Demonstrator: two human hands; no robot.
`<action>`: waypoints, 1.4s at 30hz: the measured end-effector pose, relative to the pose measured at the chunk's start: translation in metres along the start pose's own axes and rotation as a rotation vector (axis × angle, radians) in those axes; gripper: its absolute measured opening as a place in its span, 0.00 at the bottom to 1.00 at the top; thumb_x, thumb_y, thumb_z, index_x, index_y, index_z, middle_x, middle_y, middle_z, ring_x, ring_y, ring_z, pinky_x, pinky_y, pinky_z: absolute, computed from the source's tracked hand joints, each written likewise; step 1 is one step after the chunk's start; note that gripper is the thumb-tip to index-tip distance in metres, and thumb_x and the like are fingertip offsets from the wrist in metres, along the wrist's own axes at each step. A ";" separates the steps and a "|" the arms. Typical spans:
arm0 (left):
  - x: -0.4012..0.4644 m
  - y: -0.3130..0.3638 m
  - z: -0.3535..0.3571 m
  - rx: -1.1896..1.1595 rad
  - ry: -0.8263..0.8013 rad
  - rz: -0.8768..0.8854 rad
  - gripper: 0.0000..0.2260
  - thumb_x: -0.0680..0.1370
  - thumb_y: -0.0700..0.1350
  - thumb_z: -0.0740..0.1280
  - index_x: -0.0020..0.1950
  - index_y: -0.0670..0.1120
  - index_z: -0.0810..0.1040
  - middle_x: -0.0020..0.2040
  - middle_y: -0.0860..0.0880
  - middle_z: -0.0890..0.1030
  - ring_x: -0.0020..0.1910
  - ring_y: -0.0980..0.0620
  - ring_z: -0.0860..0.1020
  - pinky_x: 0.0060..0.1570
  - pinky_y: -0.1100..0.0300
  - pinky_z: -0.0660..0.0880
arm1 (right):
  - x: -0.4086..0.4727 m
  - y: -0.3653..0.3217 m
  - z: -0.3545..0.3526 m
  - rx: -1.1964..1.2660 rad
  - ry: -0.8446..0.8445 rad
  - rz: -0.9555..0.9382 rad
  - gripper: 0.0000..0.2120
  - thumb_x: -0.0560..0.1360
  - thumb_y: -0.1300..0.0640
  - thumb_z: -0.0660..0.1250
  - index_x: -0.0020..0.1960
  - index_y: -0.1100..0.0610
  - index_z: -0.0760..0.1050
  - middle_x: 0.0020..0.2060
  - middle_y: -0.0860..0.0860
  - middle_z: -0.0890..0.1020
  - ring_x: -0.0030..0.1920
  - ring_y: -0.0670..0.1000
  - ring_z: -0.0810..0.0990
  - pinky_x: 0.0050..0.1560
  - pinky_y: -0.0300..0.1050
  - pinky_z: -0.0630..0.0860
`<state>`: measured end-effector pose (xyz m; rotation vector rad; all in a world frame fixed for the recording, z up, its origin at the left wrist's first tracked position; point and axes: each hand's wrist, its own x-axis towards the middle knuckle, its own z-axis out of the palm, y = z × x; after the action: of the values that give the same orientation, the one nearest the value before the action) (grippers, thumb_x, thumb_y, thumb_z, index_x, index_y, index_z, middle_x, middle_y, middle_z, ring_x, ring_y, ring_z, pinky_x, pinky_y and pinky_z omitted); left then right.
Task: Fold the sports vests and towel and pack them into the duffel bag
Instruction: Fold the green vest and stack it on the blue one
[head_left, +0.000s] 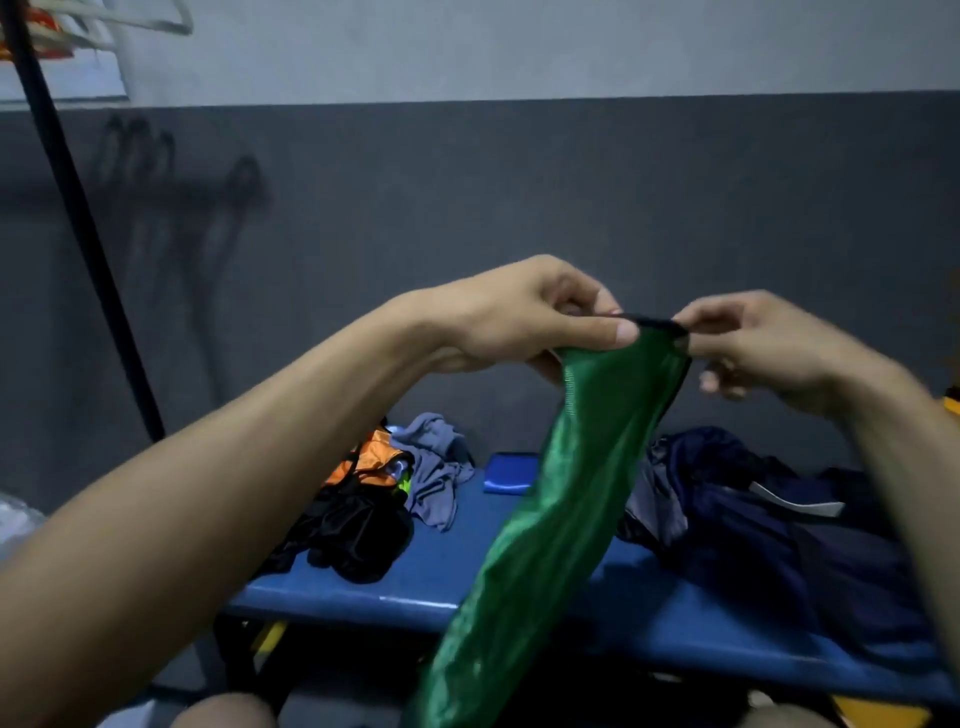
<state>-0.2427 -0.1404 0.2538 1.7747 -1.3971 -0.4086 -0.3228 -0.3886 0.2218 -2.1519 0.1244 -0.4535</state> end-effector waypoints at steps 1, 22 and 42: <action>0.006 0.000 0.005 -0.061 0.014 0.037 0.06 0.82 0.43 0.67 0.48 0.42 0.78 0.37 0.51 0.80 0.36 0.56 0.78 0.40 0.61 0.77 | 0.001 -0.010 -0.011 0.033 0.052 -0.011 0.04 0.81 0.67 0.65 0.54 0.63 0.78 0.28 0.50 0.80 0.23 0.46 0.77 0.20 0.36 0.67; -0.089 -0.369 -0.034 0.069 0.687 -0.808 0.12 0.79 0.50 0.71 0.42 0.45 0.74 0.36 0.48 0.78 0.36 0.49 0.78 0.40 0.49 0.79 | 0.234 0.124 0.362 0.159 -0.314 0.093 0.16 0.75 0.77 0.61 0.45 0.57 0.78 0.42 0.61 0.84 0.33 0.49 0.84 0.34 0.41 0.78; 0.002 -0.394 0.051 0.641 -0.003 -0.277 0.14 0.80 0.57 0.67 0.62 0.53 0.77 0.58 0.49 0.75 0.59 0.45 0.74 0.61 0.48 0.73 | 0.159 0.201 0.236 -0.257 -0.194 -0.124 0.07 0.75 0.62 0.72 0.50 0.52 0.83 0.39 0.40 0.83 0.31 0.37 0.76 0.40 0.33 0.72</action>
<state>-0.0215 -0.1444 -0.0762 2.5013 -1.3778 -0.1014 -0.0730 -0.3648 -0.0201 -2.4537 -0.0635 -0.3089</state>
